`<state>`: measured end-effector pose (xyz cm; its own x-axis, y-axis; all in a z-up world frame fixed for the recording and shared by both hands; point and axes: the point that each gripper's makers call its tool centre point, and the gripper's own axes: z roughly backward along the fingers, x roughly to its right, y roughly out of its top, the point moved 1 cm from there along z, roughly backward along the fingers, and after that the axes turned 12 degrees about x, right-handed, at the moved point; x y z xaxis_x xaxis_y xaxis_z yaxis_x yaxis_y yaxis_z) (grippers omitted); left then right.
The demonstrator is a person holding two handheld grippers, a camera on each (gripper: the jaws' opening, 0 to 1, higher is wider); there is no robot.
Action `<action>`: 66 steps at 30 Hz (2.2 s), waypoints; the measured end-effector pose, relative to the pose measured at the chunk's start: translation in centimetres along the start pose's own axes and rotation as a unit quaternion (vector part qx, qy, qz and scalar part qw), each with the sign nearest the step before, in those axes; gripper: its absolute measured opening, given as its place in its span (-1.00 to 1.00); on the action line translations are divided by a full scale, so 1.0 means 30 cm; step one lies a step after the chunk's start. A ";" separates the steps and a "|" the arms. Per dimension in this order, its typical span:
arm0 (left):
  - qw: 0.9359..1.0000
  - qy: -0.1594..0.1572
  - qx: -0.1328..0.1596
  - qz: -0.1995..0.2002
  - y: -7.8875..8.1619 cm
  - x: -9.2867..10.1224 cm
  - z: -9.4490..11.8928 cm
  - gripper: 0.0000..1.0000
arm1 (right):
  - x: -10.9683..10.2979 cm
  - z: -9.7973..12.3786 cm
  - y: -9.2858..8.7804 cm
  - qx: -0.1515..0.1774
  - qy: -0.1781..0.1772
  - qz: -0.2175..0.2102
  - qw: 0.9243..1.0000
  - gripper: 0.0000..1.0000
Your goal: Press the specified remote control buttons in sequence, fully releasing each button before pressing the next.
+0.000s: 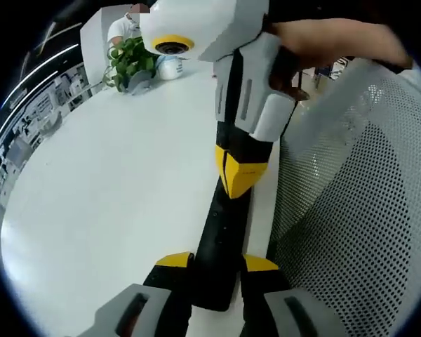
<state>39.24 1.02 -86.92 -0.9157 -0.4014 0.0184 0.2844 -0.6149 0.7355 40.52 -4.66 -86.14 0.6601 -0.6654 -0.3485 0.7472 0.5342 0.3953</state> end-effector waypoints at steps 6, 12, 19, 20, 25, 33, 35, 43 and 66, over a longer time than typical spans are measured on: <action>1.000 0.012 -0.003 0.003 0.001 0.005 0.003 -0.47 | 0.006 0.004 -0.002 0.005 -0.012 -0.053 0.999 -1.00; 1.000 0.010 0.007 0.003 0.001 0.006 0.002 -0.47 | -0.006 0.012 -0.003 -0.024 0.005 -0.087 0.996 -1.00; 1.000 0.025 -0.004 0.015 0.004 0.009 -0.002 -0.47 | -0.029 -0.018 0.024 -0.043 0.010 -0.095 0.994 -1.00; 1.000 0.026 -0.004 0.016 0.004 0.008 -0.003 -0.47 | -0.021 -0.019 0.028 -0.037 0.003 -0.086 0.996 -1.00; 0.999 0.028 -0.004 0.018 0.003 0.004 -0.008 -0.47 | -0.027 -0.005 0.080 0.003 0.012 -0.088 0.996 -1.00; 0.999 0.038 -0.018 0.029 0.008 0.007 -0.008 -0.47 | -0.037 -0.023 0.082 0.011 0.013 -0.072 0.997 -1.00; 0.999 0.040 -0.017 0.030 0.008 0.007 -0.007 -0.47 | -0.038 -0.024 0.099 0.023 0.008 -0.044 0.999 -1.00; 0.999 0.037 -0.019 0.031 0.010 0.006 -0.006 -0.48 | -0.015 -0.043 0.070 0.002 -0.010 -0.010 1.000 -1.00; 0.999 0.027 -0.020 0.022 0.011 0.007 -0.006 -0.48 | -0.008 -0.052 0.069 0.005 -0.020 0.006 1.000 -1.00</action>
<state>39.19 0.62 -86.79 -0.8853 -0.4649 0.0132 0.3368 -0.6213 0.7075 42.02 -2.57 -86.55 0.6650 -0.6792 -0.3105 0.7387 0.5370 0.4074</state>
